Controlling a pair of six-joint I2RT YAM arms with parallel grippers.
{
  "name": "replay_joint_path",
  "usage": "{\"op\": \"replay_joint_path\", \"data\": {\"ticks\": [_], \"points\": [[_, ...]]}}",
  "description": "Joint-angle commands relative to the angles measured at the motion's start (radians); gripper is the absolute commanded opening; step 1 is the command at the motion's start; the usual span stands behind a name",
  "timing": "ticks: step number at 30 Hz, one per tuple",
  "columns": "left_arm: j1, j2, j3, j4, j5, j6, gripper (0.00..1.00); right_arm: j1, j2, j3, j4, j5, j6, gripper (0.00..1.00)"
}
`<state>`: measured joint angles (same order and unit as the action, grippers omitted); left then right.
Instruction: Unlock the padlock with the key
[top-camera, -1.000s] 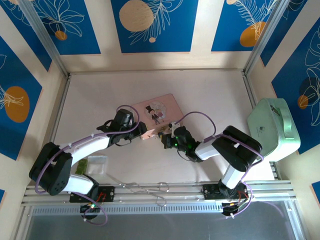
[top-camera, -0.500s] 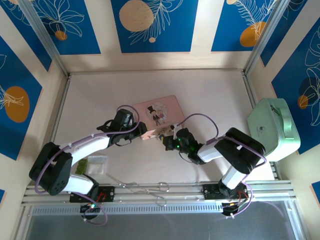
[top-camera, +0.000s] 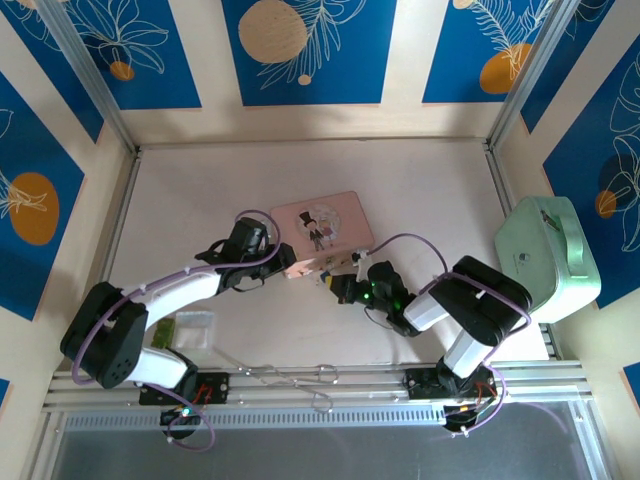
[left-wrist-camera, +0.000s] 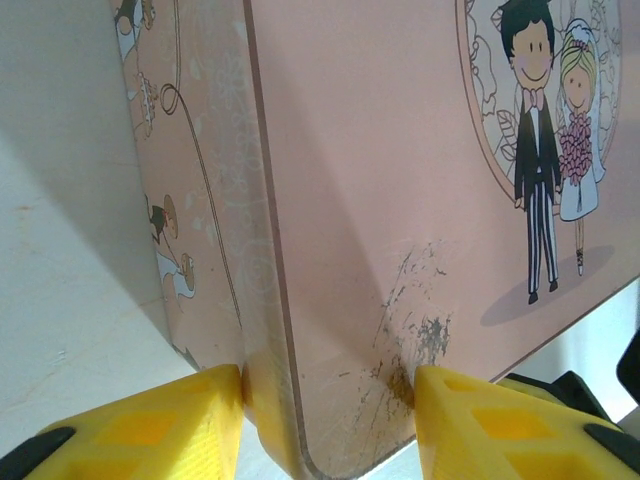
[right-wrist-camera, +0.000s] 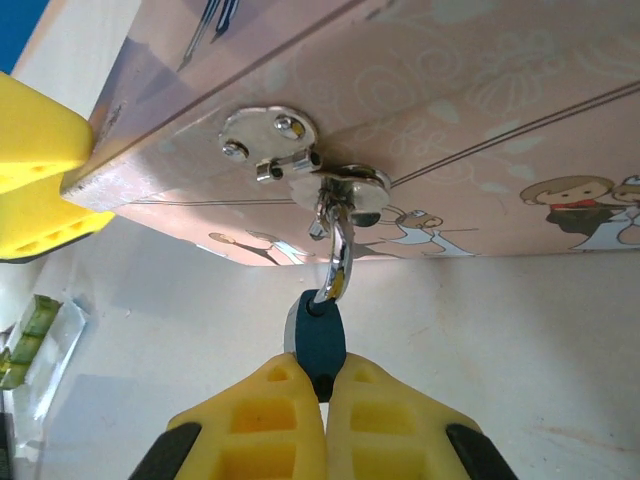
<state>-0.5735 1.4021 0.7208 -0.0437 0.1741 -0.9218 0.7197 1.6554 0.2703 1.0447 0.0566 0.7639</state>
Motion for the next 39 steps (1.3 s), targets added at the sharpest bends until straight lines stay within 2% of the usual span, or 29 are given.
{"op": "replay_joint_path", "data": {"ticks": [1, 9, 15, 23, 31, 39], "points": [[0.008, 0.023, -0.030, -0.002, 0.002, -0.016, 0.47, -0.014, 0.021, -0.011, 0.129, -0.057, 0.041, 0.00], [0.006, 0.017, -0.007, -0.030, -0.010, 0.012, 0.47, -0.016, 0.023, -0.019, 0.136, -0.024, 0.064, 0.00], [-0.009, 0.001, 0.040, -0.038, 0.001, 0.032, 0.58, -0.014, 0.032, -0.008, 0.123, -0.026, 0.067, 0.00], [-0.070, 0.002, 0.109, -0.056, -0.010, 0.056, 0.65, -0.011, 0.027, -0.001, 0.099, -0.023, 0.070, 0.00], [-0.071, 0.053, 0.099, -0.053, -0.079, 0.016, 0.65, -0.004, 0.000, -0.003, 0.061, -0.010, 0.066, 0.00], [-0.072, 0.066, 0.084, -0.062, -0.096, -0.009, 0.61, -0.003, -0.014, -0.012, 0.040, 0.016, 0.077, 0.00]]}}
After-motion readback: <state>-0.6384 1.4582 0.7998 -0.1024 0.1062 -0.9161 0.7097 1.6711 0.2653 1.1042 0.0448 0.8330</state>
